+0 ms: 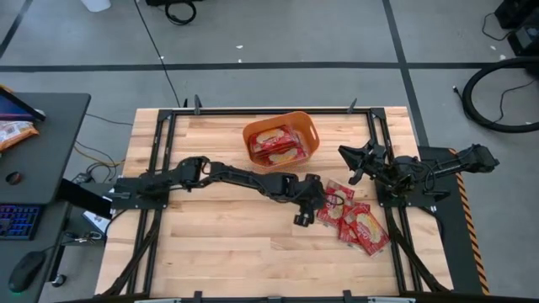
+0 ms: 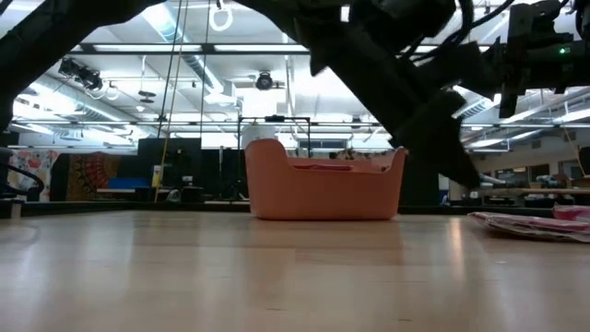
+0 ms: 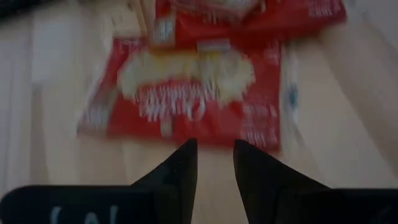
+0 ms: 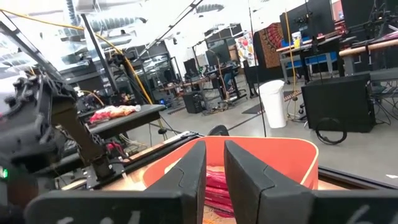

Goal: Sort popcorn bags into baskets
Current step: Put the red popcorn bag into the orange bin

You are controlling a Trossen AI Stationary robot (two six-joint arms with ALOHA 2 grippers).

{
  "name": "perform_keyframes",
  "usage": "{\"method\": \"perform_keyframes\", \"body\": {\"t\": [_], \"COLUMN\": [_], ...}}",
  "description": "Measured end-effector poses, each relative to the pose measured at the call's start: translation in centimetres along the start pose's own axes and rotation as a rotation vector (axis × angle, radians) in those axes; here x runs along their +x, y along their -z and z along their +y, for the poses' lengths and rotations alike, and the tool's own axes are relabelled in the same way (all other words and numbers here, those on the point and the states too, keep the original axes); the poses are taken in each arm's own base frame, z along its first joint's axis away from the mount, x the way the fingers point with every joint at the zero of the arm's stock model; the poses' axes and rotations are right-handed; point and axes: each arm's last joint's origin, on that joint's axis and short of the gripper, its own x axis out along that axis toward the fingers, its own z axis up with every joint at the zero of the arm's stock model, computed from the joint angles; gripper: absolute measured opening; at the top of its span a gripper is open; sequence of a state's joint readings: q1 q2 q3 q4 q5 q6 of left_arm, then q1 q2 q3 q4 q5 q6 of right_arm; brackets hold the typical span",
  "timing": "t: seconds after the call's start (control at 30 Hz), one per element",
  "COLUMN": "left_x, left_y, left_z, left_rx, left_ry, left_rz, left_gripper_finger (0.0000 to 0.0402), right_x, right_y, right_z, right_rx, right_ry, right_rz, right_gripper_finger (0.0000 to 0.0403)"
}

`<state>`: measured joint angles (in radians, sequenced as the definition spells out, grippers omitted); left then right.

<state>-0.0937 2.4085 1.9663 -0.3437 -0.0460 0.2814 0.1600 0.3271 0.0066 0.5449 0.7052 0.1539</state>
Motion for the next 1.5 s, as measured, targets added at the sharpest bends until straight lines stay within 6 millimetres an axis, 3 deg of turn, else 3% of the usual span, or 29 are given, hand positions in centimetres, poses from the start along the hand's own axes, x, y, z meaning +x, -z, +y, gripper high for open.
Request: {"method": "perform_keyframes", "body": {"t": [0.23,0.47,0.63,0.8,1.0,1.2,1.5], "left_x": [1.5,4.3,4.6,2.5,-1.4,-5.4,-5.8], "left_y": [-0.7,1.6,2.8,3.0,3.2,1.6,2.0], "left_z": [0.1,0.7,0.7,0.4,-0.4,-0.4,-1.4], "left_rx": [0.067,0.007,-0.063,-0.090,-0.078,-0.013,0.501], "left_ry": [-0.066,-0.004,0.057,0.104,0.083,0.026,0.014], "left_rz": [-0.196,-0.202,-0.100,0.081,0.339,0.384,0.511], "left_gripper_finger": [0.0109,0.0109,0.0109,0.0109,0.0109,0.0109,0.0109], "right_x": [0.0,0.0,0.0,0.0,0.0,0.0,0.0], "right_y": [0.0,0.0,0.0,0.0,0.0,0.0,0.0], "right_z": [0.0,0.0,0.0,0.0,0.0,0.0,0.0], "right_rx": [-0.001,0.000,0.000,0.000,0.000,0.000,0.000], "right_ry": [0.000,0.000,0.000,0.000,0.000,0.000,0.000], "right_rz": [0.001,0.000,0.000,0.001,0.001,0.001,0.000], "right_gripper_finger": [0.0061,0.0061,0.0061,0.0061,0.0061,0.0061,0.0061]}}
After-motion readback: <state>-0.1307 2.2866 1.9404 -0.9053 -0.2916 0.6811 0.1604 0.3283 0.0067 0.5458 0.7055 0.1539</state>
